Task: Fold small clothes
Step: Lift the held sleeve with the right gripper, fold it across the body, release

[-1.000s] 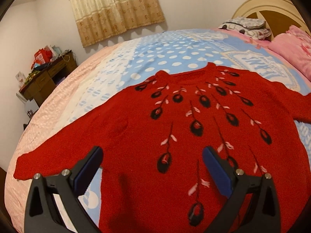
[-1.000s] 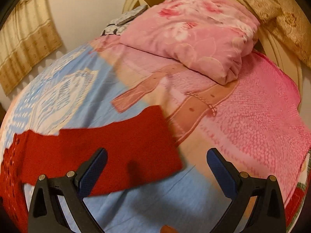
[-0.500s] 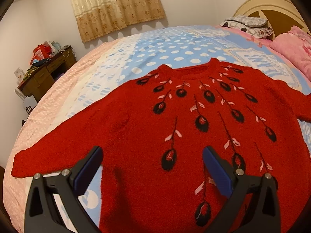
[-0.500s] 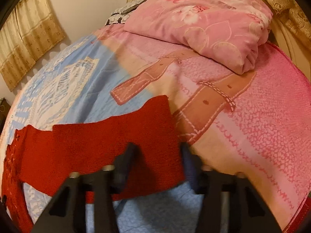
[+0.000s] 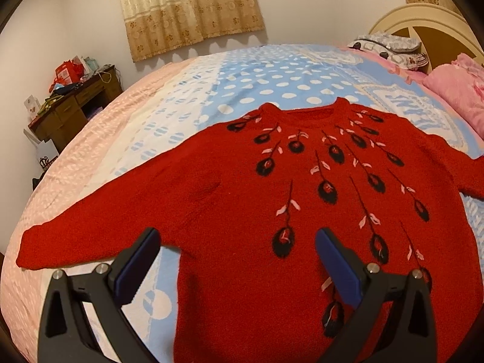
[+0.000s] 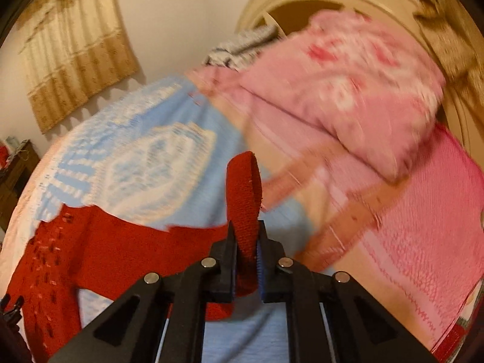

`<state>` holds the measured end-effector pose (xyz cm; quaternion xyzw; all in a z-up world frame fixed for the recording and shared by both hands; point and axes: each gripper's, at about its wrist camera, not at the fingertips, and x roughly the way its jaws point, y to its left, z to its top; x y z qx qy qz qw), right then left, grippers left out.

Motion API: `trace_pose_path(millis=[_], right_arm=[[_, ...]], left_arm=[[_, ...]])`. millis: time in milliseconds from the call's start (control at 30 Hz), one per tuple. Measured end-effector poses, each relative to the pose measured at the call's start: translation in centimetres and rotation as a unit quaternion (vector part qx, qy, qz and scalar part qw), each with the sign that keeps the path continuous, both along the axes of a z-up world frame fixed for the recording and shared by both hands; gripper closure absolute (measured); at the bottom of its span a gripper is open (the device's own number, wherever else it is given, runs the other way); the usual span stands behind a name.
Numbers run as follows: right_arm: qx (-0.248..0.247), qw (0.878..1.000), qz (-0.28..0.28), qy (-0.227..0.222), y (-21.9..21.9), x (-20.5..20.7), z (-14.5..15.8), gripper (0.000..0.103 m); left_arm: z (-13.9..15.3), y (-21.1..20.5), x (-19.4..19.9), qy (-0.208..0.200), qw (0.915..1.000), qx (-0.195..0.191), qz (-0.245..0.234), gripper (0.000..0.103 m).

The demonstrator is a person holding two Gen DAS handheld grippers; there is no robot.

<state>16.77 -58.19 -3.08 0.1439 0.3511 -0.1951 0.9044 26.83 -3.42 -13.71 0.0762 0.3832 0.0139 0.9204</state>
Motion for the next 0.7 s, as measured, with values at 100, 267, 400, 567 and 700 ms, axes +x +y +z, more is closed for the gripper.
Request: trace_pose_path(millis=[100, 267, 400, 567, 700], right_arm=[[-0.017, 0.999, 0.028, -0.020, 2.7, 1.1, 2.7, 0.094], [-0.047, 0.996, 0.067, -0.044, 7.0, 2.9, 6.2, 0.094], [-0.055, 0.993, 0.093, -0.053, 9.8, 4.3, 7.9, 0.095], [-0.072, 0.986, 0.131, -0.068, 14.1, 5.8, 10.4, 0.095], [-0.087, 0.980, 0.159, -0.076, 17.1, 6.7, 12.0, 0.095]], left_arm=[[0.1, 0.7, -0.2, 0.001, 1.0000, -0.009, 0.003, 0.000], [0.3, 1.7, -0.5, 0.000, 0.9998, -0.018, 0.006, 0.000], [0.6, 2.7, -0.7, -0.002, 0.9996, -0.027, 0.012, 0.000], [0.7, 4.0, -0.8, -0.003, 0.9990, -0.039, 0.021, 0.000], [0.7, 4.9, -0.9, -0.004, 0.9987, -0.044, 0.026, 0.000]])
